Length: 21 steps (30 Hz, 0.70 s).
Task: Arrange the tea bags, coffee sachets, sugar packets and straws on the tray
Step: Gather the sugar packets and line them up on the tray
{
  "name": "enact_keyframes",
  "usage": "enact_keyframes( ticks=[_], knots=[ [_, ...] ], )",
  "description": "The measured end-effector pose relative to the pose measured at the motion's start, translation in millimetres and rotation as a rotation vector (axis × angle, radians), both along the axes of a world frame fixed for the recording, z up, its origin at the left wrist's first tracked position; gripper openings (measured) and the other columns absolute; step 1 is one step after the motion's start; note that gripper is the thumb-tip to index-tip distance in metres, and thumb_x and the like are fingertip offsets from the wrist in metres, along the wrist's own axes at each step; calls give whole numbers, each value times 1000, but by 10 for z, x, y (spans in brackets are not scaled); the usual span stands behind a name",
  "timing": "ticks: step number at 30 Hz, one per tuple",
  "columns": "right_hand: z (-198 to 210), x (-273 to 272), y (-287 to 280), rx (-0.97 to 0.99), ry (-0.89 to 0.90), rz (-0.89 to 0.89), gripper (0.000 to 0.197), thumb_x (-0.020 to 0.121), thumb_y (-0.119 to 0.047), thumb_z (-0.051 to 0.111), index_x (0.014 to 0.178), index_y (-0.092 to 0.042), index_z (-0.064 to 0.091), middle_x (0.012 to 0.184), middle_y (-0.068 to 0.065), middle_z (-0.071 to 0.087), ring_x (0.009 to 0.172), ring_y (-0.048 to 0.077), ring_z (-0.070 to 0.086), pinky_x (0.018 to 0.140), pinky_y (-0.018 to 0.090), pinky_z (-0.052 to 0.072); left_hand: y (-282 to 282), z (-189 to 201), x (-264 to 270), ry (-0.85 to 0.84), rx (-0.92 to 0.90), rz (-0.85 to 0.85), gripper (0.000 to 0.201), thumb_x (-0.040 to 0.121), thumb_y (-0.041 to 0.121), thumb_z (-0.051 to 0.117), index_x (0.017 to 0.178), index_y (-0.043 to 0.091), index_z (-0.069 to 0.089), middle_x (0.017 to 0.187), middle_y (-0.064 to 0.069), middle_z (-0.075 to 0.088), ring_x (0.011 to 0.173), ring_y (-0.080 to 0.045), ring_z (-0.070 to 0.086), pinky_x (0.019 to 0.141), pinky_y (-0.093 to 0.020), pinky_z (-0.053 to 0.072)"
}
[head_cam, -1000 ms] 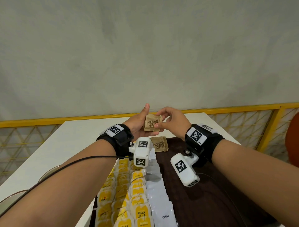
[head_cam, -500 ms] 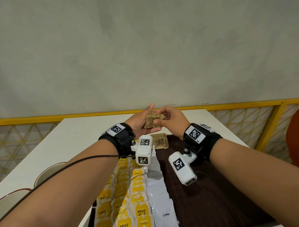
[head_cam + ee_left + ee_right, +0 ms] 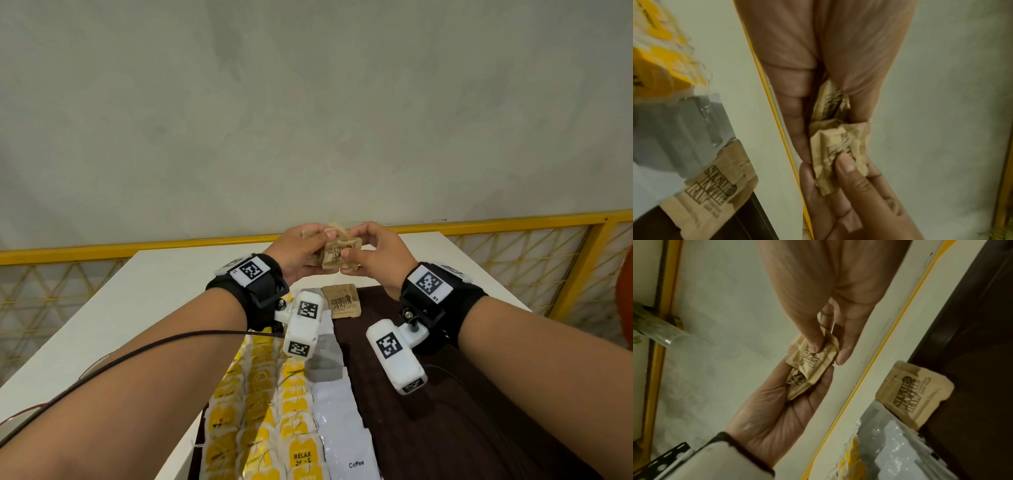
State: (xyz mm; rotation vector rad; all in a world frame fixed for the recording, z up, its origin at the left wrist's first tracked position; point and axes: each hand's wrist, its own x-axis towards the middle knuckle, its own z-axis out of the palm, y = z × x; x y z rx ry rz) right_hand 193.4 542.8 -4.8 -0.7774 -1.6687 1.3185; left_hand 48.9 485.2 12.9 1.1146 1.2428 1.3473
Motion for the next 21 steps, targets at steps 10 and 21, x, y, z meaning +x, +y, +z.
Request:
enact_keyframes(
  ticks=[10, 21],
  knots=[
    [21, 63, 14, -274, 112, 22, 15, 89, 1, 61, 104, 2, 61, 102, 17, 66, 88, 24, 68, 71, 30, 60, -7, 71, 97, -110, 27, 153, 17, 97, 7, 48, 81, 12, 44, 89, -16, 60, 74, -27, 64, 60, -37, 59],
    [20, 112, -87, -352, 203, 18, 9, 90, 5, 57, 93, -3, 60, 96, 15, 67, 88, 25, 68, 70, 31, 60, -46, 63, 230, -316, 47, 294, 25, 92, -9, 42, 90, 16, 42, 84, -12, 57, 70, -23, 60, 55, -30, 54]
  ],
)
